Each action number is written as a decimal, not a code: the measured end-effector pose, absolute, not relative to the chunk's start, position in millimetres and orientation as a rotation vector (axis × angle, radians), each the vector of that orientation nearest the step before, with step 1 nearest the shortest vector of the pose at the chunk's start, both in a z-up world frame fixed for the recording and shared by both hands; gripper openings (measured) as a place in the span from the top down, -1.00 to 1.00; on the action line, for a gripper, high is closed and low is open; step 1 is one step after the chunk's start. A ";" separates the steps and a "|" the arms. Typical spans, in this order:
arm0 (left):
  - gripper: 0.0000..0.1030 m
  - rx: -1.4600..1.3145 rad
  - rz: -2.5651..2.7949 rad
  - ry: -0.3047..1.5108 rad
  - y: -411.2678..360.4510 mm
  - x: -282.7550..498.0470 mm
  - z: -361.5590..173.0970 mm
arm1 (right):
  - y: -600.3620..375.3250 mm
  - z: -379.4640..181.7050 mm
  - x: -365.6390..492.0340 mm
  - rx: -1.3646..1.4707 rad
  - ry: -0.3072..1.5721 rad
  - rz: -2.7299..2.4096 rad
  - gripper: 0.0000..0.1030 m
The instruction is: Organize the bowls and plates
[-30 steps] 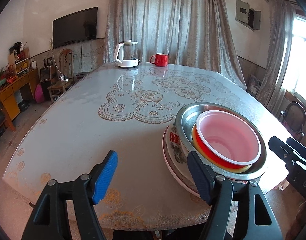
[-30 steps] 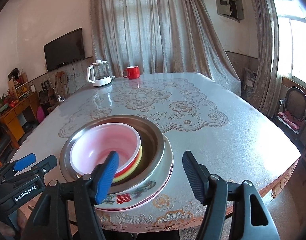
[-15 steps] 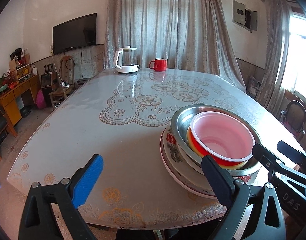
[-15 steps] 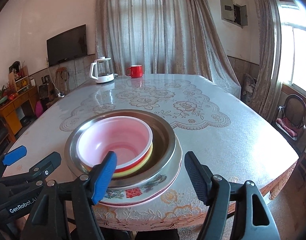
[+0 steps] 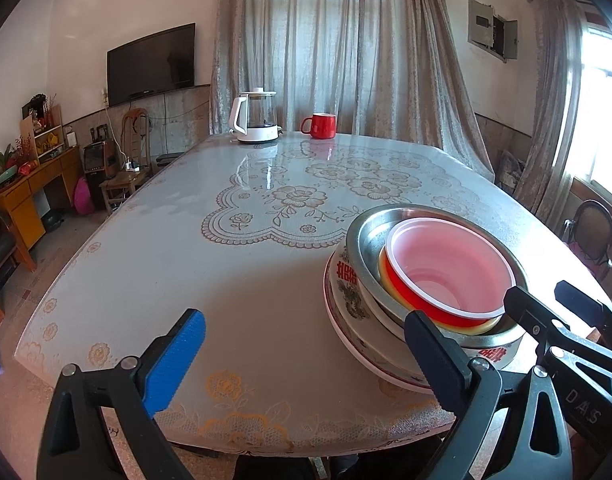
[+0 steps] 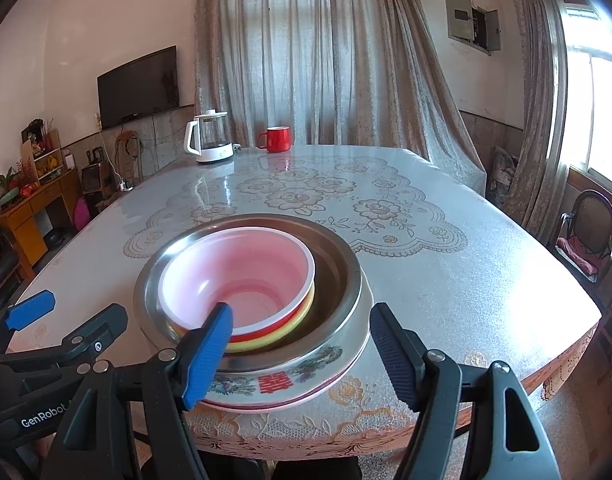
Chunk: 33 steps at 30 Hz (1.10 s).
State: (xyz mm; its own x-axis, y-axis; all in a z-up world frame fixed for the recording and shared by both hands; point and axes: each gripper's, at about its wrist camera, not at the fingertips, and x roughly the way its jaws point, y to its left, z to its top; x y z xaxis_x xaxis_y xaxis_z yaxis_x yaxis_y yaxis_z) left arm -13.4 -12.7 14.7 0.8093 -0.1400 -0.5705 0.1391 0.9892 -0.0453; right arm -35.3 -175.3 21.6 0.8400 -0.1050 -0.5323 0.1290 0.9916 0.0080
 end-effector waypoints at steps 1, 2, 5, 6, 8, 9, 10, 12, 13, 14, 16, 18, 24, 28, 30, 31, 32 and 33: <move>-0.95 -0.001 -0.148 0.610 -12.9 -13.5 14.7 | -175.3 21.3 -35.6 0.046 0.560 -0.123 -0.40; -0.95 -0.001 -0.148 0.610 -12.7 -13.5 14.7 | -175.6 21.6 -36.1 0.047 0.558 -0.123 -0.40; -0.95 -0.001 -0.148 0.614 -13.1 -13.0 13.4 | -175.7 22.8 -37.5 0.046 0.549 -0.123 -0.40; -0.95 -0.001 -0.147 0.615 -13.2 -13.1 13.0 | -174.9 22.9 -37.6 0.044 0.548 -0.121 -0.40; -0.95 -0.003 -0.145 0.611 -12.8 -15.0 13.1 | -174.2 22.1 -37.3 0.043 0.551 -0.116 -0.40; -0.95 -0.003 -0.143 0.609 -12.9 -15.3 13.5 | -174.3 21.4 -36.0 0.046 0.557 -0.112 -0.40; -0.95 -0.004 -0.141 0.608 -12.1 -15.2 13.7 | -174.8 20.6 -35.1 0.049 0.562 -0.110 -0.40; -0.95 -0.007 -0.138 0.608 -10.7 -14.6 13.6 | -175.5 20.1 -34.7 0.049 0.566 -0.113 -0.40; -0.95 -0.006 -0.137 0.608 -10.2 -14.6 13.8 | -175.9 20.3 -34.9 0.050 0.565 -0.112 -0.40; -0.95 -0.006 -0.137 0.608 -9.9 -14.5 13.9 | -175.5 21.1 -35.6 0.051 0.562 -0.113 -0.40; -0.95 -0.006 -0.137 0.607 -9.7 -14.6 14.1 | -175.2 21.8 -35.9 0.050 0.559 -0.115 -0.40; -0.95 -0.005 -0.137 0.606 -9.8 -14.0 14.4 | -174.1 22.1 -36.3 0.046 0.557 -0.113 -0.40; -0.95 -0.005 -0.139 0.603 -8.8 -13.2 15.8 | -174.1 22.0 -33.5 0.046 0.564 -0.107 -0.40; -0.95 -0.003 -0.148 0.600 -10.2 -13.4 17.5 | -174.3 22.6 -33.7 0.045 0.560 -0.108 -0.40; -0.95 0.001 -0.149 0.597 -11.8 -13.6 18.6 | -174.3 22.9 -33.3 0.043 0.559 -0.108 -0.40; -0.95 0.002 -0.149 0.597 -11.9 -13.3 19.0 | -174.3 22.8 -33.0 0.042 0.559 -0.107 -0.40; -0.95 0.000 -0.151 0.597 -11.6 -12.9 19.1 | -174.6 22.5 -32.2 0.043 0.560 -0.106 -0.40; -0.94 -0.001 -0.152 0.597 -11.6 -12.3 19.4 | -175.3 22.4 -30.9 0.046 0.562 -0.105 -0.40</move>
